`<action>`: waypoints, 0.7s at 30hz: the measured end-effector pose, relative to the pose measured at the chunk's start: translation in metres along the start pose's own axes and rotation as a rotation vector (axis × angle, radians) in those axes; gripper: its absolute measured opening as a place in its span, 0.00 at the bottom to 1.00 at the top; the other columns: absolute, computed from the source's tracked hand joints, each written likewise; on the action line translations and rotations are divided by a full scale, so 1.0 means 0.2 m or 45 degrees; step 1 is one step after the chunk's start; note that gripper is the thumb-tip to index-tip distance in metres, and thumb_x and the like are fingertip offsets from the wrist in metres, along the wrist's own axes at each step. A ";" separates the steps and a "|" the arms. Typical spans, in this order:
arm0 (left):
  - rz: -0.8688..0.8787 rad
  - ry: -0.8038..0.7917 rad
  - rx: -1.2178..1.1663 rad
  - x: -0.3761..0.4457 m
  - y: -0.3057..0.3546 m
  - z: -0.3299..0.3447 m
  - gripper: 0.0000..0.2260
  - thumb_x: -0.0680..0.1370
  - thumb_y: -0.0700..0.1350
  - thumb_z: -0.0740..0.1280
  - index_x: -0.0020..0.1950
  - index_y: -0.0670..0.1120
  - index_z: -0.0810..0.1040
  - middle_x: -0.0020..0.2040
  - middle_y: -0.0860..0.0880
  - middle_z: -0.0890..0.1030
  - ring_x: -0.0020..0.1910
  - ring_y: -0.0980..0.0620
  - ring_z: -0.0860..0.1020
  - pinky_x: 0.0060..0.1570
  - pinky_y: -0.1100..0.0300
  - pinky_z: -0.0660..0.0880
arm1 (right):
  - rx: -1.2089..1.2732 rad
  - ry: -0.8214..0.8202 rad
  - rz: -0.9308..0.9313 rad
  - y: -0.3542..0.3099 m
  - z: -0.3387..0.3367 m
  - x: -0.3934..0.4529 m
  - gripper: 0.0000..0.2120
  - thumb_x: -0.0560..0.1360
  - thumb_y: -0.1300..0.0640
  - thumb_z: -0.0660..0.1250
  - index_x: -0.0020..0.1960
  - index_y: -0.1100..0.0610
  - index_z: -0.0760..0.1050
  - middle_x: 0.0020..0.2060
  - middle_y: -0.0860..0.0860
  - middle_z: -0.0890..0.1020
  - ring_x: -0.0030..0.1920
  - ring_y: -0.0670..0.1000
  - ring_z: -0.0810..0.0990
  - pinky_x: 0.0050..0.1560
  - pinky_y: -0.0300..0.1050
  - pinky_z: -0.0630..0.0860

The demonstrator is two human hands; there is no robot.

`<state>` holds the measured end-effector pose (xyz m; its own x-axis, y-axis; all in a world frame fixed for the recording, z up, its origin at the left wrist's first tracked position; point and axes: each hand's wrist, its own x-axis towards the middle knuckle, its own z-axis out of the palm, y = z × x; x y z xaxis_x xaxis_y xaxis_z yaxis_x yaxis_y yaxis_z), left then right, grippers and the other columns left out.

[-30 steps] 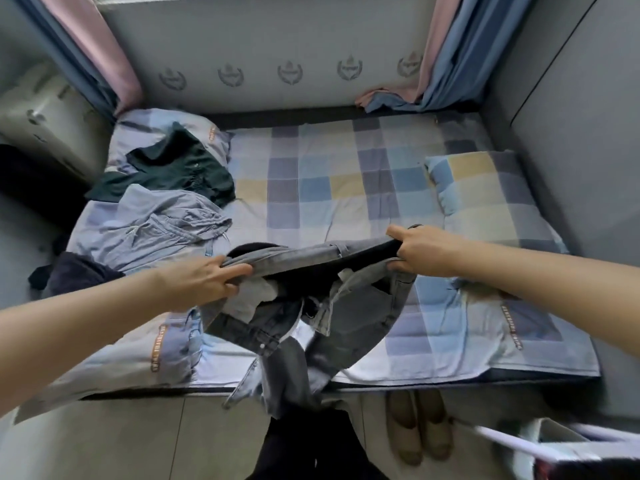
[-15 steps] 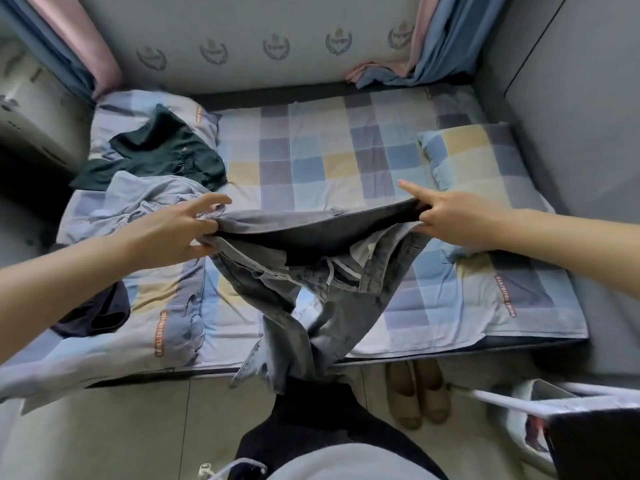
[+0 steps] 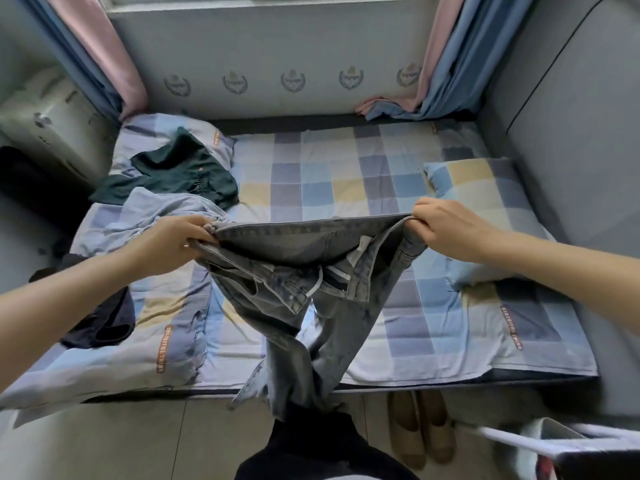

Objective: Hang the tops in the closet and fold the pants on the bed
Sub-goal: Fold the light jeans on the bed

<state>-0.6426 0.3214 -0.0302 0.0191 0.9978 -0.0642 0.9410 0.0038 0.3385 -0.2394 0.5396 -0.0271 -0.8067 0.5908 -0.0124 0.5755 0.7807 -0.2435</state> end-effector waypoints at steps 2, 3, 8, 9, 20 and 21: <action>-0.231 -0.010 -0.137 -0.01 -0.01 -0.03 0.11 0.67 0.51 0.69 0.32 0.44 0.80 0.36 0.54 0.78 0.37 0.49 0.77 0.39 0.64 0.69 | 0.042 -0.198 0.034 -0.07 -0.05 0.01 0.20 0.81 0.50 0.57 0.34 0.60 0.71 0.33 0.51 0.73 0.35 0.53 0.71 0.38 0.46 0.65; -0.341 -0.095 -0.215 -0.03 -0.02 -0.04 0.15 0.63 0.56 0.65 0.29 0.44 0.76 0.31 0.53 0.74 0.33 0.49 0.74 0.37 0.59 0.68 | 0.070 -0.365 0.050 -0.11 -0.08 0.01 0.23 0.81 0.48 0.56 0.36 0.62 0.74 0.31 0.51 0.74 0.34 0.52 0.71 0.37 0.46 0.66; -0.827 -0.692 -0.977 -0.15 -0.06 -0.13 0.21 0.53 0.50 0.83 0.36 0.38 0.82 0.34 0.39 0.82 0.34 0.44 0.81 0.36 0.56 0.77 | 0.646 -0.895 0.235 -0.18 -0.29 -0.04 0.22 0.68 0.38 0.68 0.32 0.57 0.79 0.26 0.47 0.78 0.28 0.45 0.76 0.29 0.35 0.72; -0.871 -0.683 -1.079 -0.15 -0.09 -0.15 0.23 0.49 0.49 0.85 0.37 0.39 0.83 0.37 0.39 0.83 0.35 0.44 0.83 0.36 0.56 0.80 | 0.861 -0.890 0.316 -0.18 -0.34 -0.03 0.20 0.65 0.39 0.70 0.31 0.56 0.80 0.27 0.48 0.80 0.28 0.45 0.78 0.28 0.36 0.74; -0.729 -0.225 -0.865 0.34 -0.47 -0.06 0.16 0.68 0.53 0.73 0.50 0.45 0.85 0.46 0.47 0.85 0.40 0.57 0.82 0.37 0.65 0.79 | 0.050 -0.476 0.100 0.05 -0.12 0.47 0.28 0.75 0.38 0.63 0.27 0.59 0.66 0.23 0.51 0.66 0.26 0.51 0.64 0.31 0.45 0.63; -0.707 -0.286 -0.801 0.38 -0.52 -0.05 0.16 0.65 0.55 0.74 0.47 0.47 0.85 0.43 0.49 0.85 0.40 0.56 0.82 0.37 0.65 0.78 | 0.066 -0.559 0.104 0.07 -0.09 0.49 0.29 0.73 0.35 0.64 0.28 0.60 0.68 0.23 0.51 0.67 0.26 0.50 0.65 0.29 0.42 0.64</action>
<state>-0.7414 0.3983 -0.0614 -0.2590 0.8039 -0.5354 0.4733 0.5889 0.6552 -0.3078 0.6129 -0.0148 -0.7458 0.4989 -0.4416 0.6413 0.7171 -0.2730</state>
